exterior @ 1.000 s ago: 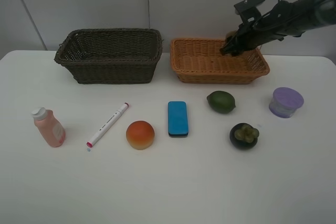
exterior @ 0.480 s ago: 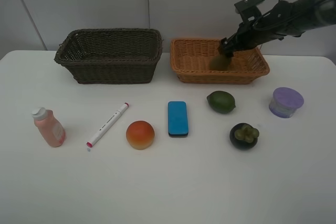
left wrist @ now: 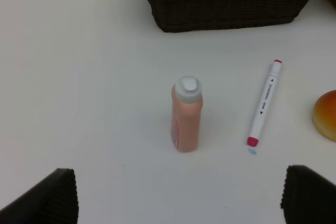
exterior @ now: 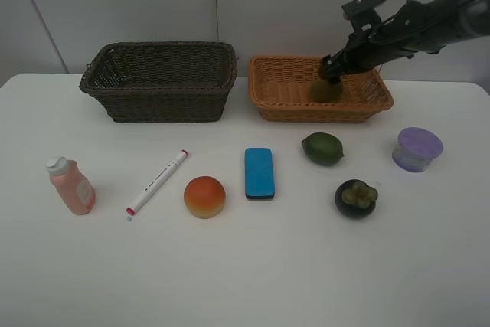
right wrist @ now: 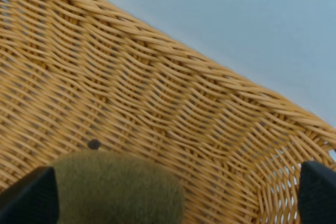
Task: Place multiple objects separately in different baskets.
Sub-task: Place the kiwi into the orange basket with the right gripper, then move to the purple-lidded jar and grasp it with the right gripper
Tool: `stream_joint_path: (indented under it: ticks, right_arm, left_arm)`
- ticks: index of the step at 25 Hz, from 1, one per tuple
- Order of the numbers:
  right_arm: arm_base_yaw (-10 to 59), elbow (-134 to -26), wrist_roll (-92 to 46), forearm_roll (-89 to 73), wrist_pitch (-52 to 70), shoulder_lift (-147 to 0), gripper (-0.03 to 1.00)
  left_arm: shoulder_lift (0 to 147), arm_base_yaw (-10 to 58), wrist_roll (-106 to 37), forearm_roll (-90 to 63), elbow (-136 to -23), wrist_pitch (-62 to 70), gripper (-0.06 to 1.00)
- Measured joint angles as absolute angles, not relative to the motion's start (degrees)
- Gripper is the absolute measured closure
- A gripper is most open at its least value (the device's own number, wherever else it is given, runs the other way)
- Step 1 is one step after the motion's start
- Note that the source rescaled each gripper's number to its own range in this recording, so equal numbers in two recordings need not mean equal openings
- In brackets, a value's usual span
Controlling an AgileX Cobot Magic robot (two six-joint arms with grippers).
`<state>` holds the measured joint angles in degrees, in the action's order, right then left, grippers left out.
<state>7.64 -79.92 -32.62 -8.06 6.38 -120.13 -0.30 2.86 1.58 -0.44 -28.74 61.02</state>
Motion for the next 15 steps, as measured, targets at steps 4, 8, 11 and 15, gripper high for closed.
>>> stream_joint_path:
  ticks: [4, 8, 11, 15]
  right_arm:
    - [7.64, -79.92, -32.62, -8.11, 7.36, -119.03, -0.03]
    - [7.64, -79.92, -32.62, -8.11, 9.52, -117.04, -0.03]
    - [7.64, -79.92, -32.57, -8.11, 12.05, -115.44, -0.03]
    - [7.64, -77.59, -32.57, -9.3, 13.9, -111.86, -0.03]
  left_arm:
    - [-0.3, 2.86, 1.58, -0.44, -28.74, 61.02, -0.06]
    - [-0.3, 2.86, 1.58, -0.44, -28.74, 61.02, -0.06]
    - [-0.3, 2.86, 1.58, -0.44, -28.74, 61.02, -0.06]
    - [-0.3, 2.86, 1.58, -0.44, -28.74, 61.02, -0.06]
